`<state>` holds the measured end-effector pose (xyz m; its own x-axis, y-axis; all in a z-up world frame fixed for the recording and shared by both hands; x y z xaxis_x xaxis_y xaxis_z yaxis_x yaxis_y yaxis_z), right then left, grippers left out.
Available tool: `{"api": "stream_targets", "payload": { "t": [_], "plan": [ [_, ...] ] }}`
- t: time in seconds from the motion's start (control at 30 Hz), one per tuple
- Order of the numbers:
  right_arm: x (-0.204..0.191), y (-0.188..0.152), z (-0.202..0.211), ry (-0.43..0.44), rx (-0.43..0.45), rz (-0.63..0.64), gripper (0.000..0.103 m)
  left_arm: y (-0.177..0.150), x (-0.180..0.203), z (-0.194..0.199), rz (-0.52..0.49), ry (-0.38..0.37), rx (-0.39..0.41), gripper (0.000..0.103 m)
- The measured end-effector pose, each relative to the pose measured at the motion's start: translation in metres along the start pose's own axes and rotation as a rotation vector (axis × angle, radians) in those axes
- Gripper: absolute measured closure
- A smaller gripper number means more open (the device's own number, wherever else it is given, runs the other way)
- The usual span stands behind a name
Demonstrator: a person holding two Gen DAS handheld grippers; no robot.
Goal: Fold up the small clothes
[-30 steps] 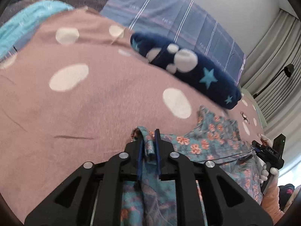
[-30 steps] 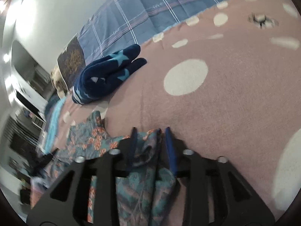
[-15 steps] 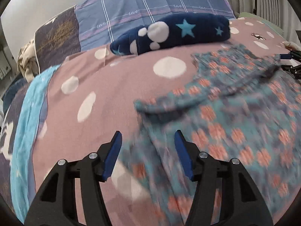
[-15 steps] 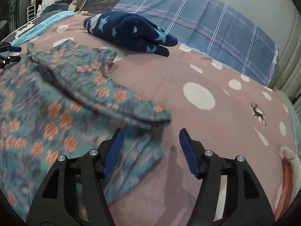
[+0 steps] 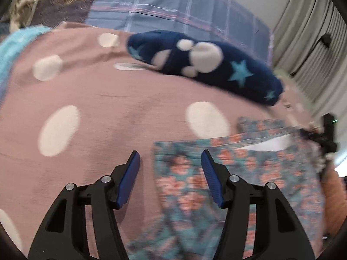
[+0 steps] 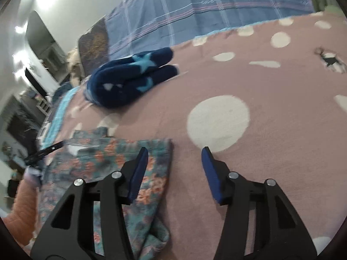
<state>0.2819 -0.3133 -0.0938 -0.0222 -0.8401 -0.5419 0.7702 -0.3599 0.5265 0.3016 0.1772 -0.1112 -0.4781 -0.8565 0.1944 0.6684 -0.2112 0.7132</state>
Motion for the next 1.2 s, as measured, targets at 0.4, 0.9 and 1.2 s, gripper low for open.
{"api": "stream_targets", "payload": {
  "t": [0.4,0.9,1.2],
  "plan": [
    [-0.045,0.002,0.039,0.124,0.156,0.057,0.097,0.023,0.027,0.055,-0.064,-0.01,0.216,0.097],
    [0.006,0.004,-0.024,0.05,0.034,-0.105,0.093,-0.002,-0.021,-0.003,0.068,0.083,0.06,0.075],
    [0.008,0.002,-0.02,0.065,0.036,-0.109,0.09,0.008,0.005,0.003,-0.041,0.073,0.067,0.061]
  ]
}}
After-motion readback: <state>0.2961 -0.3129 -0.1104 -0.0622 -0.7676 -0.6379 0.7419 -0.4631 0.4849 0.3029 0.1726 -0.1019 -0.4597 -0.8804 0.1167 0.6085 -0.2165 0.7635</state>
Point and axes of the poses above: each gripper's, at about its wrist camera, not at the fingertips, and z roughly against the way its jaws point, x to its right, y to its top, the point moved 4 cm from there along -z, roughly the way its jaws point, and after that the axes turned 13 degrees about -z, right-handed, at the moved point
